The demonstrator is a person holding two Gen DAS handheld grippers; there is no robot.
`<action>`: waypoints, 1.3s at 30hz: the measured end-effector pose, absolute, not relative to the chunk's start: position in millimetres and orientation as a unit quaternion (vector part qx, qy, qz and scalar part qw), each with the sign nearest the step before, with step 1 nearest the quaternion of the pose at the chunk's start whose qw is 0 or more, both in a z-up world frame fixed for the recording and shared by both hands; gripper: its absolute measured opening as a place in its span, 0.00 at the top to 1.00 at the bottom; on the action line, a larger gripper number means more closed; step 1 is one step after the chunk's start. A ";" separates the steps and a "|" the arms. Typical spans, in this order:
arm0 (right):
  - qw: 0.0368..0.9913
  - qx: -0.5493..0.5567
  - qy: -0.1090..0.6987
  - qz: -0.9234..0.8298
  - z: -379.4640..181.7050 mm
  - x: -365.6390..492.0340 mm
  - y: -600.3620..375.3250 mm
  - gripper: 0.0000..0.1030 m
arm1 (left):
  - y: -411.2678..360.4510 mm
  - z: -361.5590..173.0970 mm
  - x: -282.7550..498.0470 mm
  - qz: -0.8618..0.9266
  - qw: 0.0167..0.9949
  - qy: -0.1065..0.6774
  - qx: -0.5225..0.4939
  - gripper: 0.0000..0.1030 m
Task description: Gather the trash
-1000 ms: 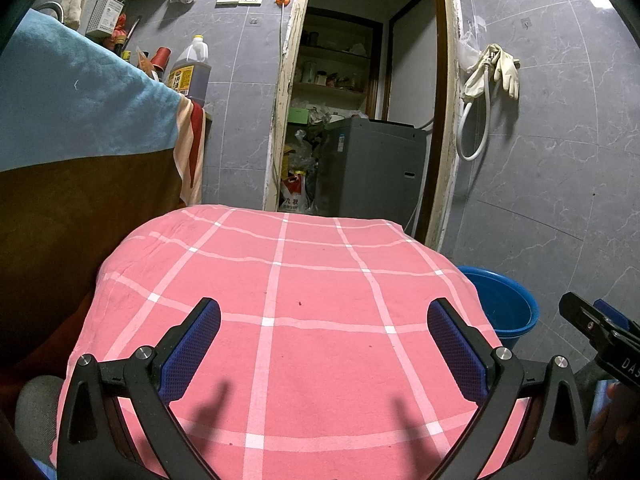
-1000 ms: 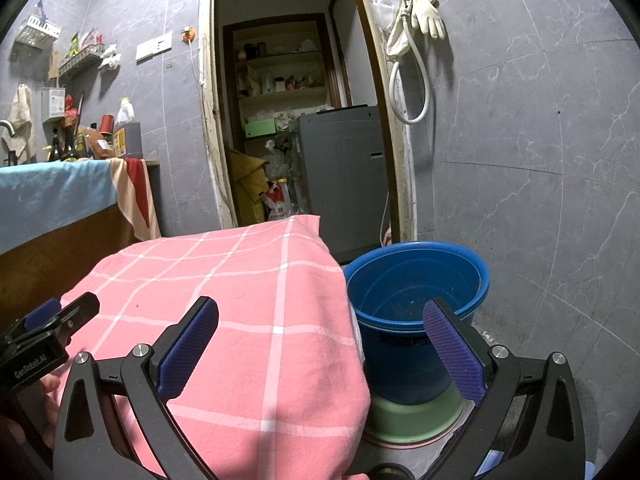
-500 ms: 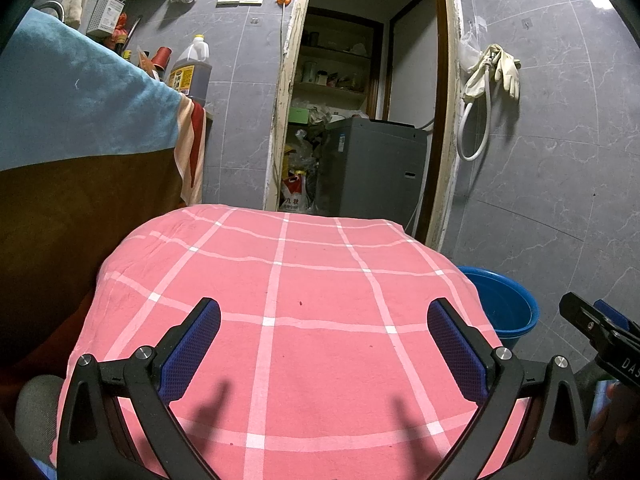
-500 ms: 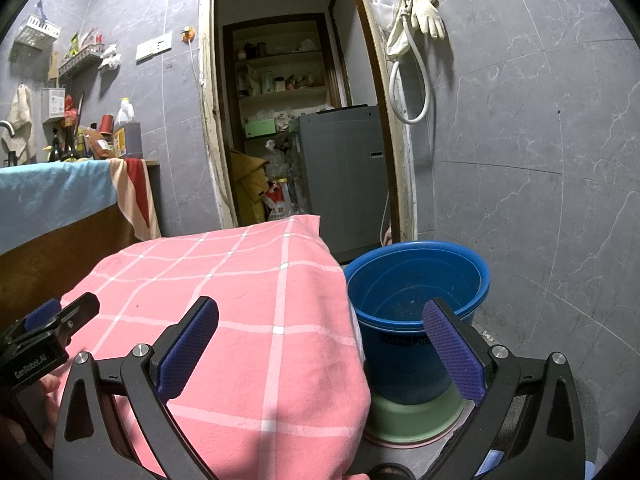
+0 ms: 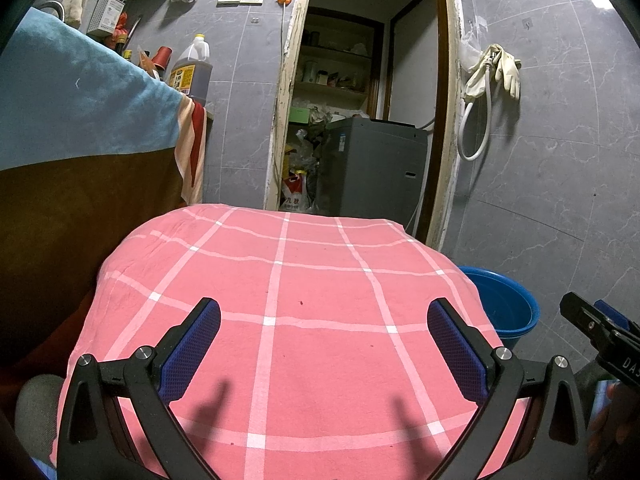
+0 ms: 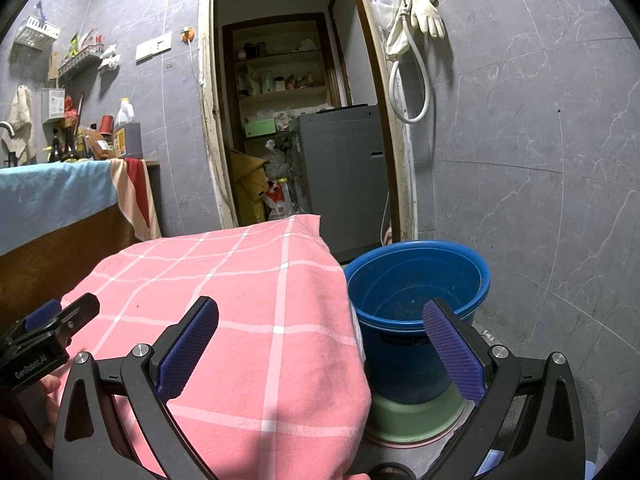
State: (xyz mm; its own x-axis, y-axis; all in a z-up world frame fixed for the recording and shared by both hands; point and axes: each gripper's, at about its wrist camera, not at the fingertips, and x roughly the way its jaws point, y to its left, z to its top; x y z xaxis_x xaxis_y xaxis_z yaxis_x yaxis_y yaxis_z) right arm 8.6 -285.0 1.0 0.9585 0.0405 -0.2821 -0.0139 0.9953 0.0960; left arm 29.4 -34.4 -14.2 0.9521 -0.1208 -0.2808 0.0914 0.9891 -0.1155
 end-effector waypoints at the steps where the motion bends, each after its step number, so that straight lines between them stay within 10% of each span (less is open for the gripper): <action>1: 0.988 0.047 0.144 0.014 1.0 8.6 -285.0 0.00 | -34.4 -14.1 29.4 -0.054 0.987 0.145 -0.051 0.02; 39: 0.988 0.048 0.145 0.013 2.0 8.0 -283.1 0.00 | -35.7 -17.4 26.1 -0.034 0.988 0.140 -0.049 0.02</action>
State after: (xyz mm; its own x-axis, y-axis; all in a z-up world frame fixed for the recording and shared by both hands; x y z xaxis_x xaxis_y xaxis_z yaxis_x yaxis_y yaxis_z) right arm 8.0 -283.1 2.0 0.9575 0.0395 -0.2856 -0.0119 0.9951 0.0978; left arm 26.1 -35.7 -17.4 0.9588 -0.0804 -0.2726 0.0533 0.9930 -0.1053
